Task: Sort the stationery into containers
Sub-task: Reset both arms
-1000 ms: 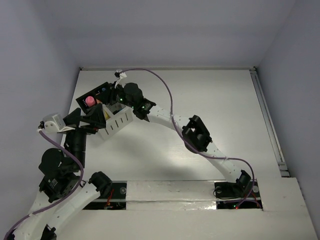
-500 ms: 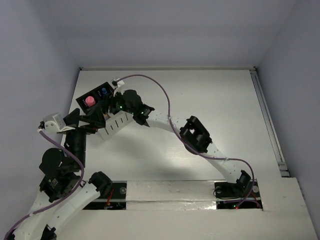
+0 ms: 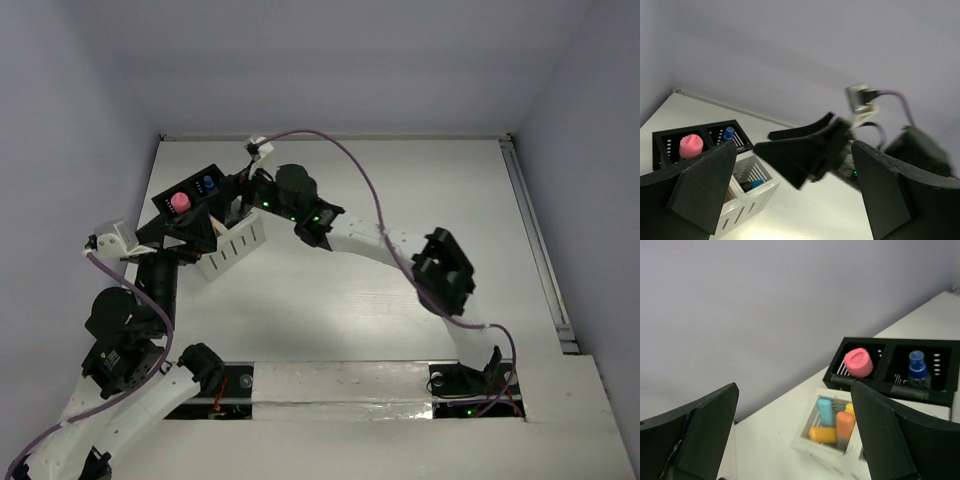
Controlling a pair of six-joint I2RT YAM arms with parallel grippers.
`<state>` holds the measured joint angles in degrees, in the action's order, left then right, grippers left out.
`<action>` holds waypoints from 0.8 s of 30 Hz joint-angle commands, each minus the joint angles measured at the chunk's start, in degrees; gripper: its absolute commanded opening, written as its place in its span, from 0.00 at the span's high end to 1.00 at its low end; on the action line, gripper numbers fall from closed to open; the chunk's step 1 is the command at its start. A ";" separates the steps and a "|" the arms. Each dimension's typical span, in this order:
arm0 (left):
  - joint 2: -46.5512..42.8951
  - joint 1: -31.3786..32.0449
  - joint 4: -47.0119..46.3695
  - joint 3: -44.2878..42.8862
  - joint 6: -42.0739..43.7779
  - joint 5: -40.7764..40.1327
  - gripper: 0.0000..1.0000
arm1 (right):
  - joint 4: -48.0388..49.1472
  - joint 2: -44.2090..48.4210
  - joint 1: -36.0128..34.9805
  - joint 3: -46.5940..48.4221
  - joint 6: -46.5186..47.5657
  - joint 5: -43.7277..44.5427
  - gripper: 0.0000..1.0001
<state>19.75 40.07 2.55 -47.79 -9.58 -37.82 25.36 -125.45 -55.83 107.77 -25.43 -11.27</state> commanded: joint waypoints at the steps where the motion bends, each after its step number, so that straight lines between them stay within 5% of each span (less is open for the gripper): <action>1: 3.53 0.00 0.35 -3.18 -2.10 2.49 0.01 | 7.32 13.18 1.33 -10.96 3.45 5.43 0.00; 2: 4.24 0.00 1.05 -3.80 -2.37 3.36 0.01 | 8.29 19.74 2.39 -19.44 4.59 7.12 0.00; 6: 7.75 0.00 0.97 -4.77 -4.56 8.45 0.01 | 9.18 19.80 5.46 -19.52 7.67 18.71 0.00; 7: 9.07 0.00 0.53 -4.68 -4.83 9.08 0.01 | 7.52 41.03 6.17 -19.52 7.94 23.26 0.00; 11: 11.71 0.00 -2.54 -5.12 -7.11 11.89 0.01 | -1.07 59.14 6.88 -19.52 6.10 41.29 0.00; 12: 11.98 0.00 -4.11 -5.12 -7.38 12.94 0.01 | -2.32 62.57 6.88 -57.37 6.01 43.67 0.00; 17: 12.33 0.00 -6.07 -4.59 -8.17 14.01 0.01 | -17.25 83.93 6.88 -69.70 -0.21 55.28 0.00; 24: 9.70 0.00 -3.07 -2.32 -8.87 12.16 0.01 | -28.35 100.04 6.88 -78.05 -5.51 56.01 0.00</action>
<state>30.96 40.07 1.19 -50.59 -17.50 -25.43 1.72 -30.72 -48.51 29.45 -28.03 40.82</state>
